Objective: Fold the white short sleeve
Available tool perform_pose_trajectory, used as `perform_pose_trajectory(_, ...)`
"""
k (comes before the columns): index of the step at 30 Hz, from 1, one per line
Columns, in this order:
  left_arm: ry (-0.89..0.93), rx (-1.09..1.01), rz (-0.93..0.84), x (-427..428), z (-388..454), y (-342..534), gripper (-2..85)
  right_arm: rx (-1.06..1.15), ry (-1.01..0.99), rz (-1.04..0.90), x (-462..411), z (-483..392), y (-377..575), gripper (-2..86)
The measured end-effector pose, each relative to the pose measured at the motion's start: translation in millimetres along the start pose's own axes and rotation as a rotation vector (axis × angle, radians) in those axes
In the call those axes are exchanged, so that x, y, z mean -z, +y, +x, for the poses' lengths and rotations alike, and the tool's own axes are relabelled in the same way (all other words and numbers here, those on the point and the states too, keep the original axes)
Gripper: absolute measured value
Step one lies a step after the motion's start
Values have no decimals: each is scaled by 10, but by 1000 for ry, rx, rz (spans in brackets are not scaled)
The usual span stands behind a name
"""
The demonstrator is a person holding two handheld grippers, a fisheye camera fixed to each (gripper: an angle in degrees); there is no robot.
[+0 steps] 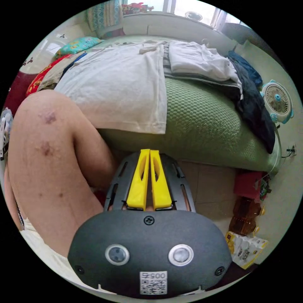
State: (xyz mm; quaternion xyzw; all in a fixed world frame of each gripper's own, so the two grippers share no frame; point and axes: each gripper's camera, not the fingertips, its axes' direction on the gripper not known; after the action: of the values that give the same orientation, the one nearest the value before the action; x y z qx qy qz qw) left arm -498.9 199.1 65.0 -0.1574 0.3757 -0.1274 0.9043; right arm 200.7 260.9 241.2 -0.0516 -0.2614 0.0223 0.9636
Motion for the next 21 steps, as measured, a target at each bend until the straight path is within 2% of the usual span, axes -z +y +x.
perform_pose_trajectory(5,89,-15,54,-144,103,-483,139,37,-12,137,318,-150,-433,-10)
perform_pose_trajectory(11,60,-27,-63,-952,235,-877,126,47,-15,74,37,-225,-795,-10)
perform_pose_trajectory(14,123,25,-20,-1064,127,-941,117,26,-58,115,-18,-116,-776,-10)
perform_pose_trajectory(21,73,-94,-100,-1320,187,-1341,91,12,-165,48,27,108,-1007,-10)
